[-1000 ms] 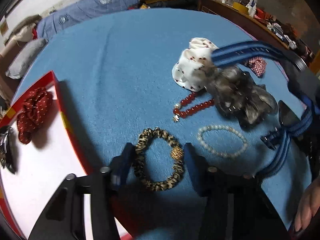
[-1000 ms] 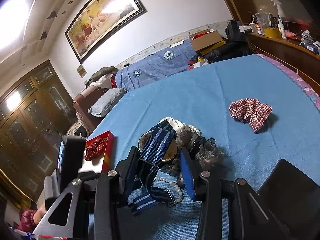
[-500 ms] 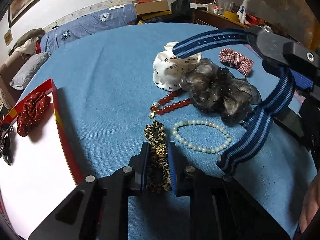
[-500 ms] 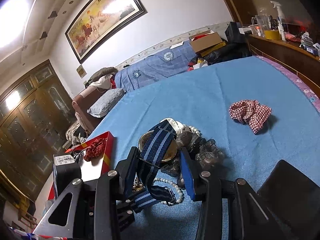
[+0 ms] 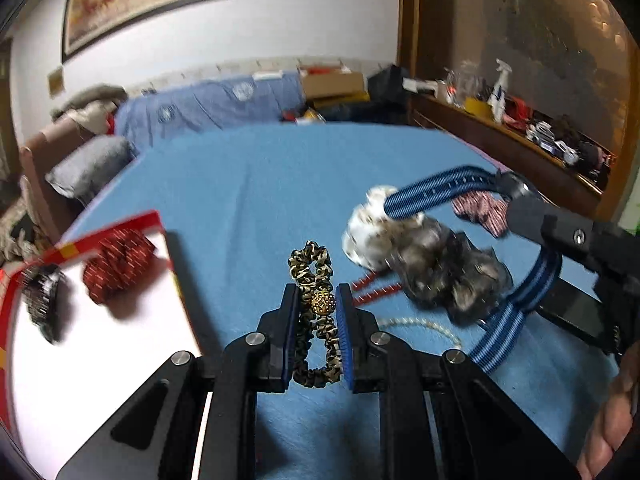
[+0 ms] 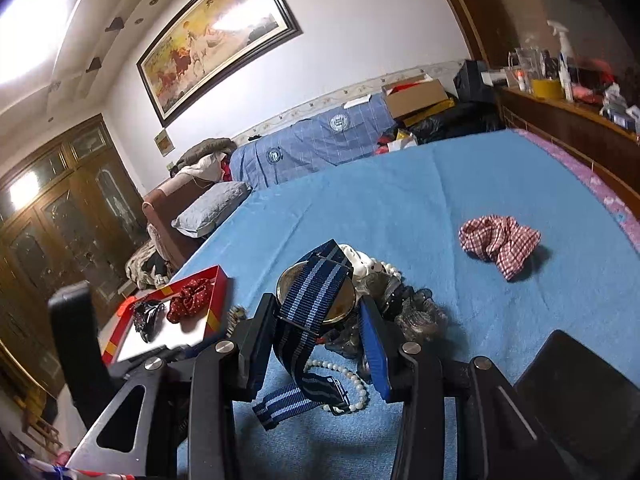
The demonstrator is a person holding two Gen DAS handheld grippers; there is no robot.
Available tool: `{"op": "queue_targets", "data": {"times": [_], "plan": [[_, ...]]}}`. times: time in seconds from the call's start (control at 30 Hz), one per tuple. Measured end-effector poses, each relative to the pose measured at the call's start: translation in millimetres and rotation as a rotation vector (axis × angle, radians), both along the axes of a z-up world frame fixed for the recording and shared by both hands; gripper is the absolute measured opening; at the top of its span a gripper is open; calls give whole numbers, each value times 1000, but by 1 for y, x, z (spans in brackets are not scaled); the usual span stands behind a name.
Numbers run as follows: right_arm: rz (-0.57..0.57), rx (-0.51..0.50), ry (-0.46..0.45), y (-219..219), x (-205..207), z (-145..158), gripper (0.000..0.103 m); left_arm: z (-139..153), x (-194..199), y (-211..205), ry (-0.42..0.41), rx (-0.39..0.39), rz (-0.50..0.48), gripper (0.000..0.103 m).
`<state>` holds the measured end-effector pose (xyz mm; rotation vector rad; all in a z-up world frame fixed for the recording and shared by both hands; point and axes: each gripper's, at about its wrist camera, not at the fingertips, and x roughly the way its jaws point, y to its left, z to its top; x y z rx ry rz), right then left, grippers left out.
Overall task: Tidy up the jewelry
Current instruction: 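Grasp the leopard-print scrunchie with the left tool while the right tool holds the watch, then lift the watch and leopard scrunchie and carry both toward the red box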
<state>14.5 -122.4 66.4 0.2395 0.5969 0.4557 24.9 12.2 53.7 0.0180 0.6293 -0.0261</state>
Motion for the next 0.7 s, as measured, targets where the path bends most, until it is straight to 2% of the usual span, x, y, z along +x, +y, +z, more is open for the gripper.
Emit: {"op": "queue_targets", "data": {"times": [0.17,0.7], "plan": [[26,-21,-26,10,-7,1,45,6,-5,2,-54,32,29,17],[47,-45,-45,16,-11,0,45,7,-7,6,-65,43,49,17]]}}
